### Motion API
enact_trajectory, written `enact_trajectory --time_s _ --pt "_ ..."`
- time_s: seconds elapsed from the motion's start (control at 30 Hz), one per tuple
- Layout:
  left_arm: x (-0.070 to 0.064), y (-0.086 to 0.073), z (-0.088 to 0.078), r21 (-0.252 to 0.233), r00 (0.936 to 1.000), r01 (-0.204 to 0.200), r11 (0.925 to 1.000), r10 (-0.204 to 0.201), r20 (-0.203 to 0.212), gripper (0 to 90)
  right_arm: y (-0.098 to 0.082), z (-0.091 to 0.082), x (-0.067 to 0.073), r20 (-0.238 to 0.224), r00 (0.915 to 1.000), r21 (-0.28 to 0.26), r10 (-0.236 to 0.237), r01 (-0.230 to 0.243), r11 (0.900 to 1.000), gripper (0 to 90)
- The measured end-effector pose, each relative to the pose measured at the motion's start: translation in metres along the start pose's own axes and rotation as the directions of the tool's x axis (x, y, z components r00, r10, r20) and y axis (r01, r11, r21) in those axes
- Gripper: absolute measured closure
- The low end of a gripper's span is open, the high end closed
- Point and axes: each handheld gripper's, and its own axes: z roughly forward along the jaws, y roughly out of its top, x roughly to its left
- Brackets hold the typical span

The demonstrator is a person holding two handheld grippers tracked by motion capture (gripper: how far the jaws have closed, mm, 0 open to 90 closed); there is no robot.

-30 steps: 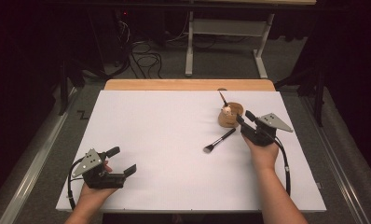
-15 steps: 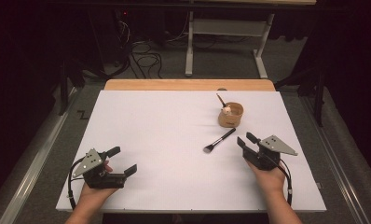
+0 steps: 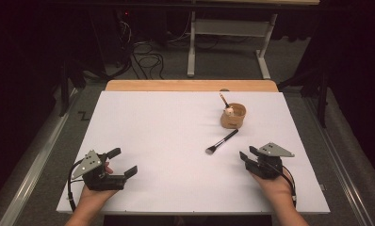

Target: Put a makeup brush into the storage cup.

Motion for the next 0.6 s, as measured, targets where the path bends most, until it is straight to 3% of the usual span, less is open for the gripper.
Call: enact_trajectory --time_s 0.37,0.6 --pt "0.0021 -0.0010 -0.0017 -0.007 0.9999 0.013 0.9999 -0.013 0.010 4.1 -0.0001 0.0006 0.0013 0.007 0.9995 0.106 0.031 -0.032 0.994 53.8" --pt "0.0028 -0.0003 -0.0030 -0.015 0.9999 0.007 0.9999 -0.007 0.015 4.1 0.0024 -0.0005 0.0011 -0.009 0.9980 0.131 0.063 -0.061 0.990 43.3"
